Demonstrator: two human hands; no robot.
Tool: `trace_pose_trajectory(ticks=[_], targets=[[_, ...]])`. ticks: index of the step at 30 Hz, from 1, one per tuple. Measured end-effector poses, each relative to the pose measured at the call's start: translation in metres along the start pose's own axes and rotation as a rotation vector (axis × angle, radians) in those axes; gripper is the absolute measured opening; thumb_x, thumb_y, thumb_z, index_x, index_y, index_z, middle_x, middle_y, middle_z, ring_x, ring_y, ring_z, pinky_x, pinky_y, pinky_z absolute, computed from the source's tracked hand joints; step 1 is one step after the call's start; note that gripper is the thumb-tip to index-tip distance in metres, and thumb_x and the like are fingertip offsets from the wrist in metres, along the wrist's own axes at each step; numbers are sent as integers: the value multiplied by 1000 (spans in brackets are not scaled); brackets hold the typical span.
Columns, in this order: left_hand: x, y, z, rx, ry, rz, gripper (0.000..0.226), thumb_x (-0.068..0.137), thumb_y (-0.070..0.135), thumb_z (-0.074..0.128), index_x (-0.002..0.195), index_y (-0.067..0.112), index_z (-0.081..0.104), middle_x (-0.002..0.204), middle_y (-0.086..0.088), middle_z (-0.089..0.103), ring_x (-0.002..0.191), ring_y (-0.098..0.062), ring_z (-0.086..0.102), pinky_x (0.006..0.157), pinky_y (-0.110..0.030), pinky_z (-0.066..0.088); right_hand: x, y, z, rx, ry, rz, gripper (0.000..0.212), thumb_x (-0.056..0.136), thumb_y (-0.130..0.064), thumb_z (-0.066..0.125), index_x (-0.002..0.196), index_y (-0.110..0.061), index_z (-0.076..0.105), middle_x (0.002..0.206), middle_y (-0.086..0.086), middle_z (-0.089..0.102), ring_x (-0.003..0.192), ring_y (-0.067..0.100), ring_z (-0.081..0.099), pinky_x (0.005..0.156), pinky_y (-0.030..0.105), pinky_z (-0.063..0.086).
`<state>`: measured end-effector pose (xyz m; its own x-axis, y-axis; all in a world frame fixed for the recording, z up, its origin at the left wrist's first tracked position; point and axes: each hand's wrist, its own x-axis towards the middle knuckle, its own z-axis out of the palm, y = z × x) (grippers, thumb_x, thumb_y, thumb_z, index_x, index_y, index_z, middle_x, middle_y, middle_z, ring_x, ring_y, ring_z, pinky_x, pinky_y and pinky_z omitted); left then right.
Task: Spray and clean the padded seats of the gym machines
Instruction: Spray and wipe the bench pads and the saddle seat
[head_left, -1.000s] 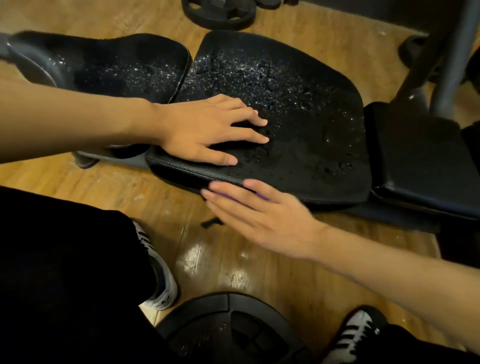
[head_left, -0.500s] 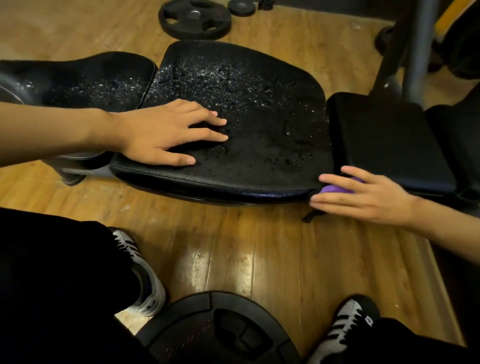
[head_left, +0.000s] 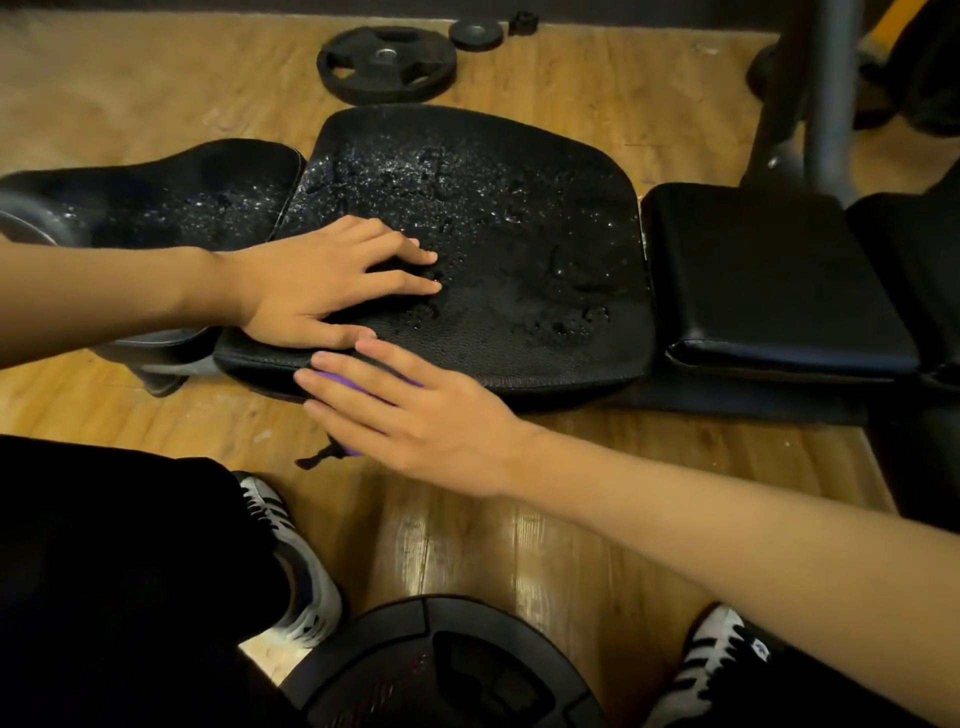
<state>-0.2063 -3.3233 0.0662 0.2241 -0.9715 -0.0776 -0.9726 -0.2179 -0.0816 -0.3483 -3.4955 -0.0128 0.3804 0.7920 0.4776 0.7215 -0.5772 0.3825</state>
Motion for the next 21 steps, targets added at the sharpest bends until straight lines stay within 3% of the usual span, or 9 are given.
trace_pose_trajectory(ticks=[6, 9, 12, 16, 18, 21], targets=[[-3, 0, 0, 1, -29, 0, 71, 100, 61, 27, 157, 19, 34, 160, -13, 31, 136, -37, 40, 106, -57, 37, -104, 59, -49, -75, -173, -11, 46, 105, -10, 43, 150, -7, 42, 158, 13, 36, 149, 29, 30, 121, 47, 26], [-4, 0, -1, -7, -53, -12, 71, 100, 60, 28, 160, 22, 29, 164, -10, 25, 140, -37, 35, 110, -57, 35, -151, 87, -66, -40, -319, 86, 51, 102, -13, 44, 152, -5, 38, 159, 14, 33, 150, 31, 28, 120, 50, 27], [-4, 1, -3, -25, -83, -37, 70, 101, 62, 27, 161, 24, 26, 166, -8, 22, 146, -34, 30, 115, -54, 30, -164, 96, -75, 46, -419, 319, 61, 95, -24, 49, 151, -3, 39, 157, 14, 38, 150, 28, 28, 121, 49, 24], [-4, 7, -5, -45, -76, -86, 70, 102, 66, 24, 158, 25, 33, 164, -7, 28, 146, -30, 28, 118, -47, 27, -155, 91, -72, 262, -272, 947, 53, 105, -35, 39, 152, -12, 36, 154, 4, 43, 146, 5, 23, 124, 28, 12], [0, 12, -12, -23, -94, -127, 68, 102, 66, 20, 154, 26, 38, 158, -6, 34, 137, -27, 35, 114, -45, 32, -147, 93, -69, 308, -263, 1115, 51, 104, -35, 44, 151, -15, 39, 153, 0, 43, 144, 10, 29, 119, 27, 19], [10, 21, -18, 24, -58, -204, 62, 104, 63, 19, 149, 27, 42, 146, -2, 43, 127, -24, 42, 111, -43, 30, -133, 92, -70, 271, -245, 1186, 42, 100, -30, 51, 139, -16, 53, 135, 0, 51, 125, 20, 50, 105, 33, 39]])
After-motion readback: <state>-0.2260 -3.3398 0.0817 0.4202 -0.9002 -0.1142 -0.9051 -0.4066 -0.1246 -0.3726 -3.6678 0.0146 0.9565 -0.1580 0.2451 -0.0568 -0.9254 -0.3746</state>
